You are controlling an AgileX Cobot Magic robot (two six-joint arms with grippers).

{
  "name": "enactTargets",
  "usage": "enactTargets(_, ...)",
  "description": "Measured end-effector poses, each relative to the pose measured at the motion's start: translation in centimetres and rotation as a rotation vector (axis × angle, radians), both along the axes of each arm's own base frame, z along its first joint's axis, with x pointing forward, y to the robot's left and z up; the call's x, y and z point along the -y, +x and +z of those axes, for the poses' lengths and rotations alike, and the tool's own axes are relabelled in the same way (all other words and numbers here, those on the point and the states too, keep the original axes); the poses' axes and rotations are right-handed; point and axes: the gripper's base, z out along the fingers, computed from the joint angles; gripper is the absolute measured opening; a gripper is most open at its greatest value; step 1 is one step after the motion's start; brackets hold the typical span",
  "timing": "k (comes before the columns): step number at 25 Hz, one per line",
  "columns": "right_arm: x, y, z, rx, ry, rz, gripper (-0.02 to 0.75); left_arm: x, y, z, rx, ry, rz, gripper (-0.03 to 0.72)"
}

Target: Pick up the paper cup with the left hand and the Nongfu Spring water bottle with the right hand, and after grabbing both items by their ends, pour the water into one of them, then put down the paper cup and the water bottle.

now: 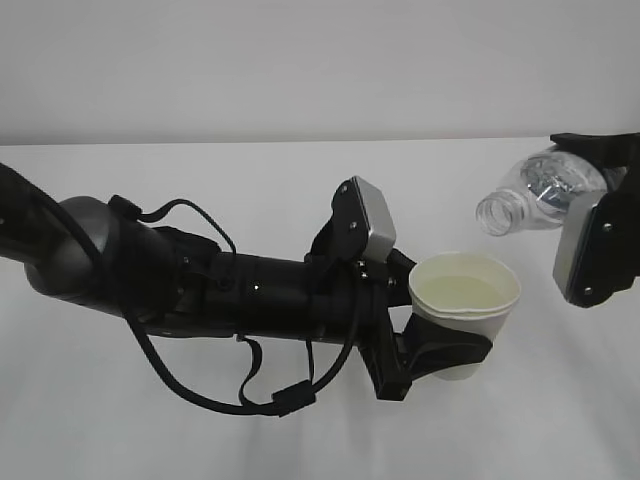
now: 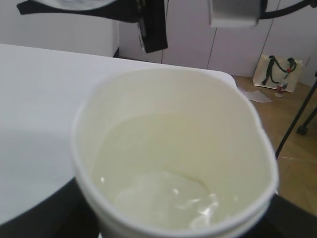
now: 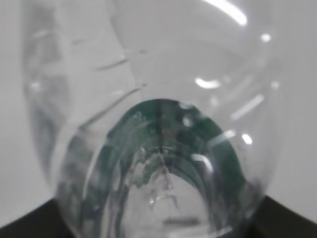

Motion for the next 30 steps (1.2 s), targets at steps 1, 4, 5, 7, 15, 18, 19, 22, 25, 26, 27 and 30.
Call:
enactTargets(1,0.0,0.0,0.0,-0.009,0.028,-0.006,0.425,0.0,0.0,0.0,-0.001,-0.001,0.002,0.482)
enactTargets(4,0.0,0.0,0.0,-0.035,0.113,-0.022,0.425,0.0,0.1,0.0,-0.005,-0.003,0.014,0.482)
enactTargets(5,0.0,0.0,0.0,-0.041,0.133,-0.026,0.425,0.0,0.1,0.0,-0.007,-0.005,0.018,0.482)
enactTargets(7,0.0,0.0,0.0,-0.052,0.168,-0.033,0.425,0.0,0.3,0.1,-0.013,-0.01,0.033,0.482)
enactTargets(15,0.0,0.0,0.0,-0.106,0.351,-0.069,0.425,0.0,0.7,0.3,-0.039,-0.037,0.093,0.482)
enactTargets(18,0.0,0.0,0.0,-0.13,0.429,-0.084,0.425,0.0,0.8,0.3,-0.043,-0.038,0.101,0.482)
enactTargets(19,0.0,0.0,0.0,-0.136,0.449,-0.088,0.425,0.0,0.9,0.3,-0.044,-0.034,0.108,0.482)
enactTargets(22,0.0,0.0,0.0,-0.154,0.512,-0.1,0.425,-0.1,1.0,0.1,-0.047,-0.017,0.124,0.482)
enactTargets(25,0.0,0.0,0.2,-0.163,0.593,-0.106,0.425,-0.1,1.0,0.0,-0.048,-0.011,0.129,0.482)
enactTargets(26,-0.1,0.0,0.3,-0.16,0.621,-0.104,0.425,-0.1,1.0,0.0,-0.048,-0.009,0.13,0.482)
enactTargets(27,-0.1,0.0,0.4,-0.159,0.658,-0.102,0.425,-0.1,1.1,0.0,-0.048,-0.004,0.132,0.482)
enactTargets(30,-0.2,0.1,0.9,-0.152,0.798,-0.095,0.425,-0.2,1.1,-0.1,-0.048,0.002,0.136,0.482)
